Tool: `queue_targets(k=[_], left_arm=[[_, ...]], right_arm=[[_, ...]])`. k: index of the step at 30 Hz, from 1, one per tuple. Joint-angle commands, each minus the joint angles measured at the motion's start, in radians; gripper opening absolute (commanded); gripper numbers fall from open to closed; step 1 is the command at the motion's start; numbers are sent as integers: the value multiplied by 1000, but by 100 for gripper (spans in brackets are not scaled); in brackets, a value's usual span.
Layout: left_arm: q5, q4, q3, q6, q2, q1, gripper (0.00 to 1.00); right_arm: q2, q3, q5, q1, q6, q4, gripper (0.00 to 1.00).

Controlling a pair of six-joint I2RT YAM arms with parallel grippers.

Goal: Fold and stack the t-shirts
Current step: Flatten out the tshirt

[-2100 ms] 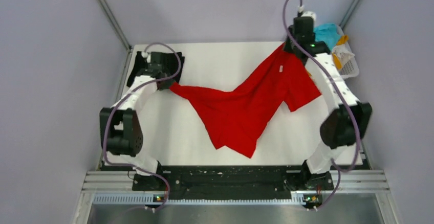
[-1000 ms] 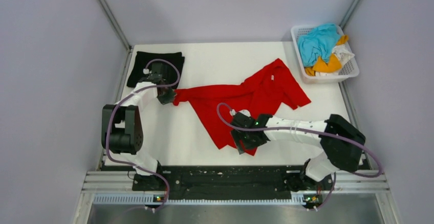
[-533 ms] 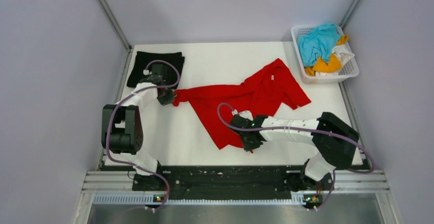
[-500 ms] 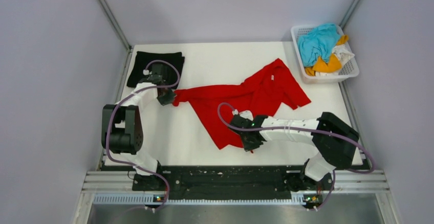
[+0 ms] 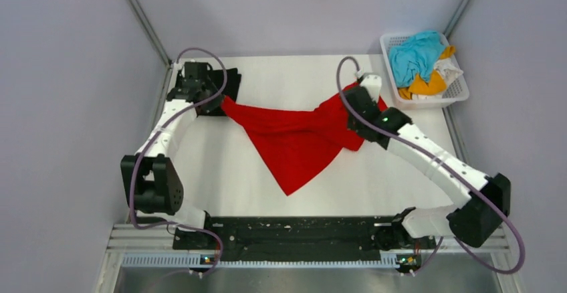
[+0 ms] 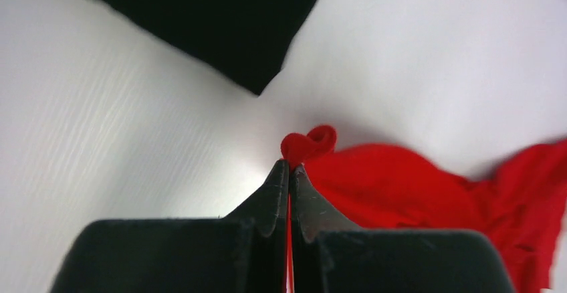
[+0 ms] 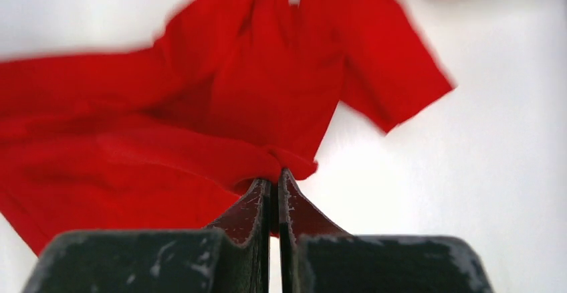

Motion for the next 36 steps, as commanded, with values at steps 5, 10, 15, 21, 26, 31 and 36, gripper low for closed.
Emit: queue_targets(k=[5, 10, 15, 21, 26, 31, 36], left_arm=[[133, 184, 187, -2, -268, 7, 0], [135, 204, 266, 10, -425, 7, 0], [216, 245, 344, 14, -554, 6, 0], [223, 274, 417, 43, -711, 6, 0], [229, 289, 450, 70, -809, 6, 0], [236, 291, 465, 82, -826, 7, 0], [224, 249, 499, 82, -706, 7, 0]], right_arm=[[-210, 345, 215, -69, -355, 132, 0], [-308, 482, 212, -69, -512, 209, 0], [-352, 645, -44, -69, -628, 229, 0], [-336, 912, -424, -67, -658, 163, 0], [-277, 1104, -630, -69, -653, 90, 0], [-251, 1176, -613, -69, -667, 101, 0], [-194, 1180, -415, -67, -737, 161, 0]])
